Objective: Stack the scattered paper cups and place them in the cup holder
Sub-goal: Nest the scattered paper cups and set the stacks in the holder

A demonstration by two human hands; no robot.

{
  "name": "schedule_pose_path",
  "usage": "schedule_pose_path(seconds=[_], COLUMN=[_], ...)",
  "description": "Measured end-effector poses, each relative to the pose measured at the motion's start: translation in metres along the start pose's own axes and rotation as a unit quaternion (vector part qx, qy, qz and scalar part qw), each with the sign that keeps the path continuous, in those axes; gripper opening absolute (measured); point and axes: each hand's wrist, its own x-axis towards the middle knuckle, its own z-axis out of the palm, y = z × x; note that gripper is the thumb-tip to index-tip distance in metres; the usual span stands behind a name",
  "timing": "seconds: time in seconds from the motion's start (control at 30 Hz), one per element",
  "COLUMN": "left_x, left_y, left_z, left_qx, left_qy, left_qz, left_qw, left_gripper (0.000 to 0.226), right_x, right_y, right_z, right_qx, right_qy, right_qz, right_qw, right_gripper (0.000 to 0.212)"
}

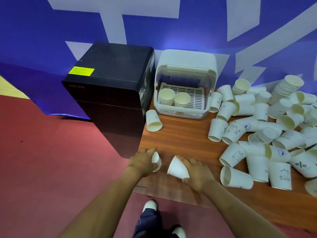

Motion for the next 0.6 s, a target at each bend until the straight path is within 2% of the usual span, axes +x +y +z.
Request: schedule_pose_path(seconds=[0.3,0.47,0.6], left_x=[0.011,0.015,0.015], left_y=[0.002,0.004,0.003], left_z=[-0.002,-0.010,-0.028], left_qx=[-0.053,-0.097,-0.179], left_qy=[-0.023,0.003,0.048], left_qz=[-0.001,0.003,0.032], left_qw=[0.998,0.995,0.982], left_gripper=[0.062,0.049,0.056], right_x=[0.018,0.020,0.014], right_y=[-0.002,0.000,0.001], right_z=[0.003,-0.005,-0.025], right_qx=[0.050,0.064,0.144], right_qy=[0.012,0.047,0.109], right_qz=[0.005,0.024,0.041], right_qw=[0.999,0.997,0.983], right_gripper=[0.084,0.081,0.086])
